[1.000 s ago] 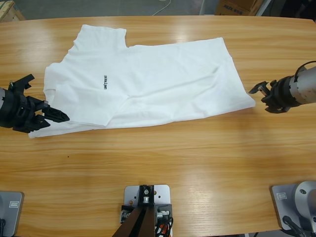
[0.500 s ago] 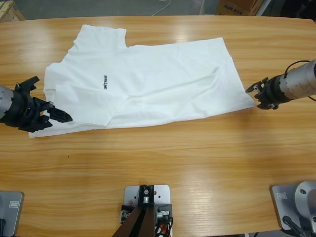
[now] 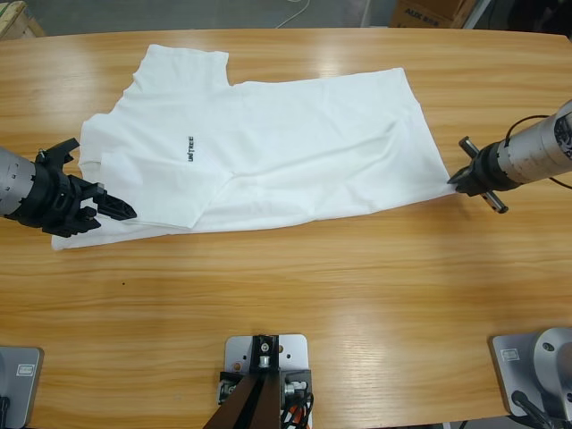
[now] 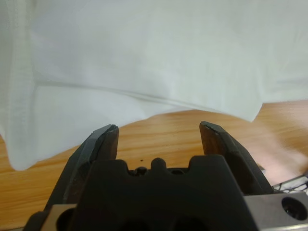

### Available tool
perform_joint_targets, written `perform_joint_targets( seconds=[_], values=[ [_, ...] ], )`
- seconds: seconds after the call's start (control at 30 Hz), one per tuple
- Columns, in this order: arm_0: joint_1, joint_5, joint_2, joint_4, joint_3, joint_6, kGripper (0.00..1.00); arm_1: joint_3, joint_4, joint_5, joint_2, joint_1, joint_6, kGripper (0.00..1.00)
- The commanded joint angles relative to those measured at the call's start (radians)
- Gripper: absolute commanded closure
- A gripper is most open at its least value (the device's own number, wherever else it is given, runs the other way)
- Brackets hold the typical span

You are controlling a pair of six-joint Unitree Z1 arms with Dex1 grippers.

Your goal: Fold clothes

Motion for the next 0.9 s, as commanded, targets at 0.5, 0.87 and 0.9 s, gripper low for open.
perform_joint_targets(
  seconds=[0.5, 0.87, 0.9],
  values=[
    [0.003, 0.013, 0.044, -0.013, 0.031, -0.012, 0.326, -0.153, 0.647, -0.045, 0.054, 0.305, 0.371, 0.997],
    [0.026, 0.016, -0.021, -0.012, 0.076, 0.002, 0.34, -0.34, 0.981, -0.141, -0.038, 0.329, 0.323, 0.0],
    [0.03, 0.021, -0.034, -0.009, 0.082, 0.02, 0.352, -0.363, 0.969, -0.173, -0.078, 0.34, 0.282, 0.0]
  ],
)
